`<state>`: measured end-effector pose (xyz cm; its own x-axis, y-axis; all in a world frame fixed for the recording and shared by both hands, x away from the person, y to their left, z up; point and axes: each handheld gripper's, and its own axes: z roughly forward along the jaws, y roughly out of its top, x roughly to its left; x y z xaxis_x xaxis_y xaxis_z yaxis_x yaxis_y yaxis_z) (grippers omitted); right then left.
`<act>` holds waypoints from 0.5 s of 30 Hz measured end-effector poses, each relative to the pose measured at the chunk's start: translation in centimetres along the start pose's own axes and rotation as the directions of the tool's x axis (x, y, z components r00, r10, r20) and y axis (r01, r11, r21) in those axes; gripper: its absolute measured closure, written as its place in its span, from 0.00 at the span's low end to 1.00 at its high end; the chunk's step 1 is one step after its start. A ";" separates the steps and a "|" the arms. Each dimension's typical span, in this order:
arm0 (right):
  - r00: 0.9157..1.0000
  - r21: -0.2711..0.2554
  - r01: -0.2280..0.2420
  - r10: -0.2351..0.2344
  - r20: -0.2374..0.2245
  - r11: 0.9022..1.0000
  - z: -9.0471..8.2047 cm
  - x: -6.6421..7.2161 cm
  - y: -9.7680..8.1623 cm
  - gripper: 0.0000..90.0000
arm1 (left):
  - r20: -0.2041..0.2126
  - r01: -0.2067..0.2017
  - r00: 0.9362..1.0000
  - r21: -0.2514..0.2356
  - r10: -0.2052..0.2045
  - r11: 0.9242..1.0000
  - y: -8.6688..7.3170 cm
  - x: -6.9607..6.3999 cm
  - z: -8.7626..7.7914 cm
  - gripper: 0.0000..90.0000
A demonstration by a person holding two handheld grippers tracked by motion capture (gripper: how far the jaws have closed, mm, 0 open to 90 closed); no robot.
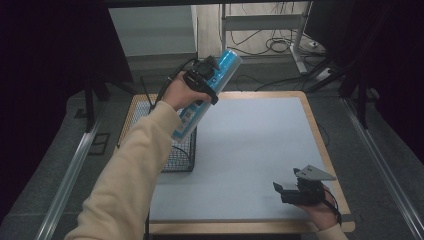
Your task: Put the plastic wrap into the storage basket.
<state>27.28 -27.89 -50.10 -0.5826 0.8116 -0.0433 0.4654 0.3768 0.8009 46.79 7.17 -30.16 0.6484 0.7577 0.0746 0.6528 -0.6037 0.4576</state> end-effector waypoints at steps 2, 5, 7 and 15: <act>1.000 -0.001 -0.004 0.004 0.000 1.000 0.0 0.0 0.0 0.13 | -0.009 0.013 1.000 -0.001 -0.013 1.000 -0.4 0.5 -0.1 0.36; 1.000 -0.001 -0.003 0.003 0.001 1.000 0.0 0.0 0.0 0.13 | -0.027 0.028 0.999 -0.001 -0.028 1.000 -1.1 1.2 -0.1 0.36; 1.000 -0.002 -0.001 0.001 0.001 1.000 0.0 0.0 0.0 0.13 | -0.034 0.031 0.999 0.013 -0.031 0.999 -1.5 1.8 0.0 0.36; 1.000 0.000 0.000 0.000 0.001 1.000 0.0 0.0 0.0 0.13 | -0.053 0.081 0.995 0.039 -0.079 0.996 -3.3 3.3 1.5 0.36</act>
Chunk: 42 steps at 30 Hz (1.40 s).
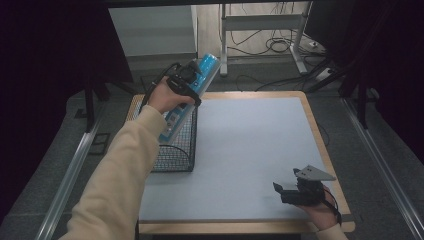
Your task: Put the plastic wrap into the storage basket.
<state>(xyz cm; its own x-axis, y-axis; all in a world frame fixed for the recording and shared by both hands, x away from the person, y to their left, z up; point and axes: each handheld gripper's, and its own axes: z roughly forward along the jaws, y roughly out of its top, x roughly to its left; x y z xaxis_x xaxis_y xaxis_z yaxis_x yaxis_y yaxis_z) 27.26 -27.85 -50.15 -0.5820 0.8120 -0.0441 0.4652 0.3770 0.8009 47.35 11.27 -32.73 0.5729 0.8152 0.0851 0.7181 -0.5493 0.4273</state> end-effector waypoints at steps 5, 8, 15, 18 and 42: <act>1.000 0.003 -0.001 0.001 0.000 1.000 0.0 0.0 0.0 0.13 | 0.007 0.020 1.000 0.015 -0.020 1.000 -0.7 0.8 1.0 0.36; 1.000 0.001 0.004 -0.004 0.000 1.000 0.0 0.0 0.0 0.13 | -0.002 0.034 0.999 0.026 -0.034 0.999 -1.0 1.3 1.6 0.36; 1.000 0.002 0.008 -0.008 0.001 1.000 0.1 0.0 0.0 0.13 | -0.029 0.062 0.998 0.036 -0.061 0.997 -1.5 2.2 3.0 0.36; 1.000 0.003 0.003 -0.003 0.001 1.000 0.0 0.0 -0.1 0.13 | -0.039 0.059 0.998 0.047 -0.057 0.997 -1.6 2.5 3.7 0.36; 1.000 -0.003 0.002 -0.002 0.009 1.000 0.0 -0.3 -0.1 0.13 | -0.079 0.046 0.996 0.125 -0.036 0.991 -1.1 4.0 8.2 0.36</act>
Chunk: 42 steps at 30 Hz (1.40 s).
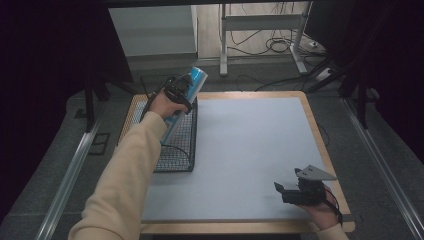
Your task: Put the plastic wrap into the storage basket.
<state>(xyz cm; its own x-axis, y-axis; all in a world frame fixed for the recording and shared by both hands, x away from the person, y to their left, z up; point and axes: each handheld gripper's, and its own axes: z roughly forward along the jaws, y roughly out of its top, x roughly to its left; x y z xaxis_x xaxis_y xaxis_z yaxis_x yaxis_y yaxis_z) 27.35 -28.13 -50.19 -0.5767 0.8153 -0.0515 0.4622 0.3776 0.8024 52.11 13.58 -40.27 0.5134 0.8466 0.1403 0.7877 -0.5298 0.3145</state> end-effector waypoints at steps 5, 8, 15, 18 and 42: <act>1.000 0.002 0.001 -0.001 -0.005 1.000 0.0 0.1 0.0 0.13 | -0.001 0.007 1.000 0.003 -0.007 1.000 0.4 0.0 0.7 0.36; 1.000 -0.001 0.006 -0.006 -0.012 1.000 0.0 0.1 0.0 0.13 | -0.007 0.011 1.000 0.007 -0.011 1.000 0.6 0.0 1.0 0.36; 1.000 0.000 0.013 -0.013 -0.015 1.000 0.1 0.1 -0.1 0.13 | -0.015 0.033 0.999 0.000 -0.033 0.999 0.9 0.2 2.1 0.36; 1.000 0.002 0.012 -0.012 -0.013 1.000 0.1 0.1 -0.1 0.13 | -0.025 0.036 0.999 0.014 -0.036 0.999 1.1 0.3 2.5 0.36; 1.000 -0.001 0.017 -0.017 -0.011 1.000 -0.1 0.2 0.0 0.13 | 0.014 0.074 0.997 -0.155 -0.073 0.985 -1.0 -0.7 -1.4 0.17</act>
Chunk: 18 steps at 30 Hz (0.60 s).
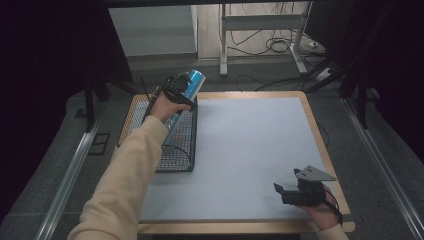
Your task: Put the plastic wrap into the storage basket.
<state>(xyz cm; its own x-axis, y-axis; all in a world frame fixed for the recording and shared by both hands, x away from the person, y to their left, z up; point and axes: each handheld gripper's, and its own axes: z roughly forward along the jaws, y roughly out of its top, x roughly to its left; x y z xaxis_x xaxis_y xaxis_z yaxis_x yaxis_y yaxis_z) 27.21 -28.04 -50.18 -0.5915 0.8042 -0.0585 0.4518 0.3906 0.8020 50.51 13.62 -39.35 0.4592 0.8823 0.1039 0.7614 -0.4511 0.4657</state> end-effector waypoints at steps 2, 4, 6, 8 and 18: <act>1.000 0.000 -0.003 0.003 0.000 1.000 0.0 0.1 0.0 0.13 | 0.058 0.000 0.998 -0.027 0.001 1.000 -0.5 -0.3 -1.1 0.17; 1.000 0.000 -0.004 0.004 0.000 1.000 0.0 0.1 0.0 0.13 | 0.088 0.000 0.996 -0.066 0.006 0.998 -1.1 -0.8 -2.1 0.17; 1.000 -0.001 0.000 0.000 0.001 1.000 0.0 0.2 0.0 0.13 | 0.112 -0.009 0.994 -0.101 0.020 0.995 -1.7 -1.4 -3.1 0.18; 1.000 0.000 0.002 -0.002 0.003 1.000 0.0 0.2 0.1 0.13 | 0.140 -0.014 0.990 -0.125 0.032 0.992 -2.5 -2.1 -3.8 0.18; 1.000 -0.005 0.009 -0.009 0.004 1.000 -0.1 0.5 0.1 0.13 | 0.263 -0.079 0.954 -0.255 0.147 0.964 -7.7 -7.2 -7.2 0.19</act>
<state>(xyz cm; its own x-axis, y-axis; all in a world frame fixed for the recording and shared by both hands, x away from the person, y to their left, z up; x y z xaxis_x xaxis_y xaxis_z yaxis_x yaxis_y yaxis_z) 26.94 -27.62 -50.05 -0.5928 0.8024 -0.0683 0.4433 0.3959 0.8042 38.04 11.75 -37.34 0.6702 0.7395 -0.0633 0.5812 -0.4698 0.6644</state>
